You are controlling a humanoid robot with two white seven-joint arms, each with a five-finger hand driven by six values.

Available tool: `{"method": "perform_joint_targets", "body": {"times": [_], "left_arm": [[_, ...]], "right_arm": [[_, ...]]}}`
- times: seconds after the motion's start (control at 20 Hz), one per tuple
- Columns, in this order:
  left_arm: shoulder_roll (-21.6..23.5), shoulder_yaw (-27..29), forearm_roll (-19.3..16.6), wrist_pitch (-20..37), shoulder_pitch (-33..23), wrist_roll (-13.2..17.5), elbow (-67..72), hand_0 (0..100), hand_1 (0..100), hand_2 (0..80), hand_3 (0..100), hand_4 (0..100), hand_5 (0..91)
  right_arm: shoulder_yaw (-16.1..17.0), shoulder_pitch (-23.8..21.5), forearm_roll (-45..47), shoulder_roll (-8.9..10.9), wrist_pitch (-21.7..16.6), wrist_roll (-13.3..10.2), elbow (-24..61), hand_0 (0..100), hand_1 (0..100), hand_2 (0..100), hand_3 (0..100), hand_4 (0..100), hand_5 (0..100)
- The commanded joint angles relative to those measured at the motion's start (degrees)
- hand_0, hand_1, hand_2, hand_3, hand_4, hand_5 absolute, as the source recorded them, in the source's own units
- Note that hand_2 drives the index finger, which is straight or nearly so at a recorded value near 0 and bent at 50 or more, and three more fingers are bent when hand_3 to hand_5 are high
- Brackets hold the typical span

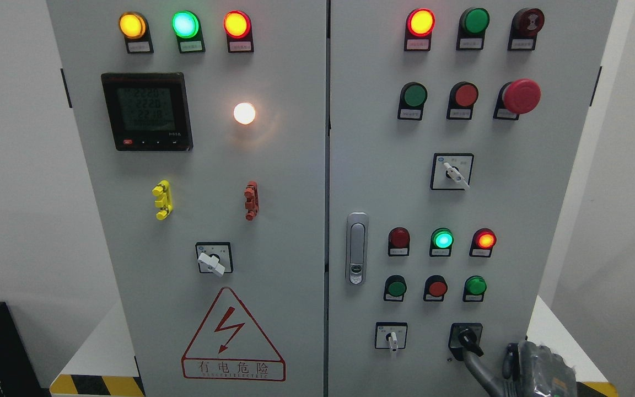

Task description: Flip black knob to close circuit

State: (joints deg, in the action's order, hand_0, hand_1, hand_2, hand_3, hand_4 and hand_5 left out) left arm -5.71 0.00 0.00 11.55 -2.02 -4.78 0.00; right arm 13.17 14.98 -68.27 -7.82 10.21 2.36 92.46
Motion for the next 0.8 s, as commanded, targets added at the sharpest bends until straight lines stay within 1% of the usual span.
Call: {"method": "perform_joint_targets", "body": {"times": [0.0,0.25,0.4,0.55,0.7,0.75], "left_arm": [[0.0,-1.2,-1.2,0.0,0.0,0.0,1.2,12,56,0.0,0,0,0.0],[0.0,-1.2,-1.2,0.0,0.0,0.0,1.2,12,56,0.0,0,0,0.0],[0.0,-1.2,-1.2,0.0,0.0,0.0,1.2,12,56,0.0,0,0,0.0],[0.0,-1.2,-1.2,0.0,0.0,0.0,1.2,12,56,0.0,0,0,0.0],[0.0,-1.2,-1.2,0.0,0.0,0.0,1.2,12,56,0.0,0,0,0.0],[0.0,-1.2,-1.2,0.0,0.0,0.0,1.2,12,56,0.0,0,0,0.0]], "right_arm": [[-2.5,-1.4,0.7,-0.01,-0.4,-0.4,1.1,0,11,78,94,78,80],[-5.0,-2.9,1.0,0.08,-0.5,-0.5,1.1,0,11,78,94,78,80],[-5.6,-3.8,1.0,0.00,-2.4,-0.8,1.5,0,11,78,94,78,80],[-6.6,-5.3,1.4,0.08,-2.6,-1.0,2.6,0,11,78,94,77,80],[-8.0,-7.6,6.3,0.08,-3.6,-1.5,4.7,0,11,77,94,77,79],[-8.2,-8.6,7.5,0.08,-4.1,-2.1,5.6,0,11,75,92,76,79]]}}
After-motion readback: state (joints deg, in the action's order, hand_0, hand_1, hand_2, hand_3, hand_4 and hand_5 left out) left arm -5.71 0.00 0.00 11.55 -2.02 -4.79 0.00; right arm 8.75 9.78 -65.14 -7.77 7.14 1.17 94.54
